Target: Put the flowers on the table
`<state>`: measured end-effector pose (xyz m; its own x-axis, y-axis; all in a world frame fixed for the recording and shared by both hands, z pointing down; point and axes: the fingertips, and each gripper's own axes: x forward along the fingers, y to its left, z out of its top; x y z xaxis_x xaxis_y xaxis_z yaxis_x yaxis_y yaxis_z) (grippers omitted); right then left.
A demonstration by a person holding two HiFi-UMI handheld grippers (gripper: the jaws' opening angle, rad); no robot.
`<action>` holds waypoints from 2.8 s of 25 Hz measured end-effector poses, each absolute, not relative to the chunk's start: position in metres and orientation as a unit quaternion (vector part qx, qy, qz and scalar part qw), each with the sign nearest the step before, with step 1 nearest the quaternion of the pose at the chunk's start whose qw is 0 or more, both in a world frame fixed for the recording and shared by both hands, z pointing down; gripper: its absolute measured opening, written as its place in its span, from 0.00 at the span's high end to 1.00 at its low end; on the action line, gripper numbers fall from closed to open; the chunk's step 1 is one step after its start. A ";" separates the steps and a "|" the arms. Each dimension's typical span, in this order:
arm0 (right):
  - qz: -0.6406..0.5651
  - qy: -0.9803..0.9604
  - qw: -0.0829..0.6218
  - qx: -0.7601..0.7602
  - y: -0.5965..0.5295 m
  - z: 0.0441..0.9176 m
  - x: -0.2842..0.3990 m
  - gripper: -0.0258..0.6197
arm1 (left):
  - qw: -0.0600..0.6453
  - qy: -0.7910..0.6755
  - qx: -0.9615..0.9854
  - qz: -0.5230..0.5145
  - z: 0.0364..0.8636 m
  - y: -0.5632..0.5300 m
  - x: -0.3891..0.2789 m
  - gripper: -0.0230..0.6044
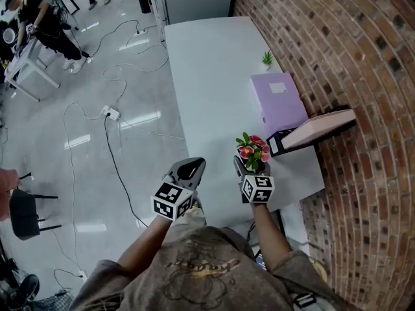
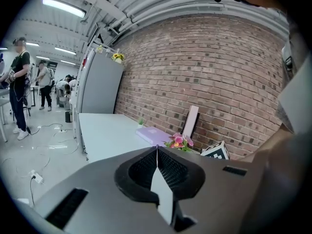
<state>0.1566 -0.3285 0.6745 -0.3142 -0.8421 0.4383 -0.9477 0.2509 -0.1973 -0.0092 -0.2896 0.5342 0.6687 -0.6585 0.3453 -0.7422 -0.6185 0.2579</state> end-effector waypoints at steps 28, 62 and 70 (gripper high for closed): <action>0.247 -0.762 0.180 0.572 -0.349 0.734 0.151 0.40 | 0.202 -0.414 0.879 0.124 0.549 -0.291 -0.025 0.93; 0.234 -0.785 0.129 0.560 -0.314 0.683 0.165 0.31 | 0.232 -0.356 0.897 0.118 0.551 -0.275 0.011 0.93; 0.228 -0.784 0.091 0.570 -0.288 0.634 0.175 0.31 | 0.224 -0.330 0.910 0.109 0.545 -0.273 0.031 0.93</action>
<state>0.1751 -0.2878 0.6344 -0.3343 -0.8523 0.4023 -0.9351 0.2468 -0.2542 0.0308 -0.2733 0.5445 0.7582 -0.5521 0.3470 -0.6500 -0.6816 0.3360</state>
